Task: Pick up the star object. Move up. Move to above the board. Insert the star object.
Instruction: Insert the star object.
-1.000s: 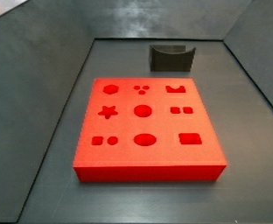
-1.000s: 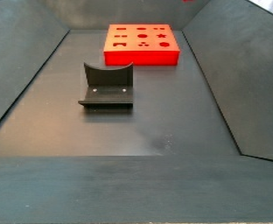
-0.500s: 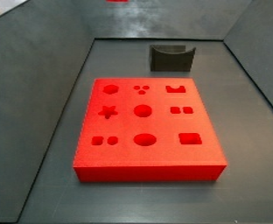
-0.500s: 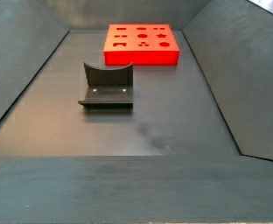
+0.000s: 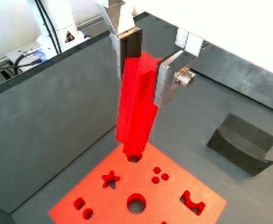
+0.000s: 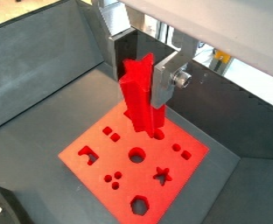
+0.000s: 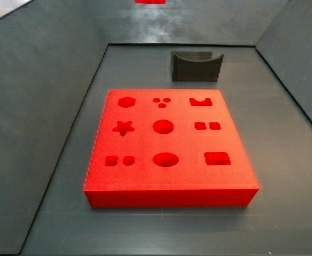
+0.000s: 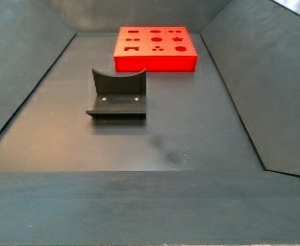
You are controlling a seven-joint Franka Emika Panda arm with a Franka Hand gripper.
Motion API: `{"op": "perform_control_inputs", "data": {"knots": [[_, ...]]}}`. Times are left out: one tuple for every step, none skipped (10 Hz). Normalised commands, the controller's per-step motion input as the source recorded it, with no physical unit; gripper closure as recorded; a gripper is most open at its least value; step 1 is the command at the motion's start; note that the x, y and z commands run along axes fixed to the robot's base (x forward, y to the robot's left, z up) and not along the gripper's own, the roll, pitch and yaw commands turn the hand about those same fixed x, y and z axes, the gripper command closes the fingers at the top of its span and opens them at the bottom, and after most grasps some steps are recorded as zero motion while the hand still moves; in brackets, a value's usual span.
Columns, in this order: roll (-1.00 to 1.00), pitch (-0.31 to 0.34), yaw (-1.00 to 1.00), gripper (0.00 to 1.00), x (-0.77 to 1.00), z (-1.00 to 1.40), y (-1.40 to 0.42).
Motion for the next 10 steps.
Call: {"op": "perform_control_inputs", "data": {"knots": [[0.01,0.0,0.01,1.0,-0.03,-0.12,0.0],[0.05,0.0,0.0,1.0,-0.09,-0.24,0.0],[0.14,0.0,0.05,1.0,-0.41,-0.46,0.0],[0.15,0.0,0.18,1.0,-0.36,-0.6,0.0],[0.17,0.0,0.27,1.0,-0.3,-0.73,-0.03],[0.18,-0.023,0.36,1.0,-0.23,-0.83,-0.14],[0.14,-0.004,0.47,1.0,-0.03,-0.86,-0.19],[0.16,-0.034,0.5,1.0,-0.08,-0.91,-0.27],[0.17,-0.023,0.52,1.0,0.0,-0.91,-0.26],[0.17,-0.017,0.48,1.0,0.0,-0.91,-0.22]]}}
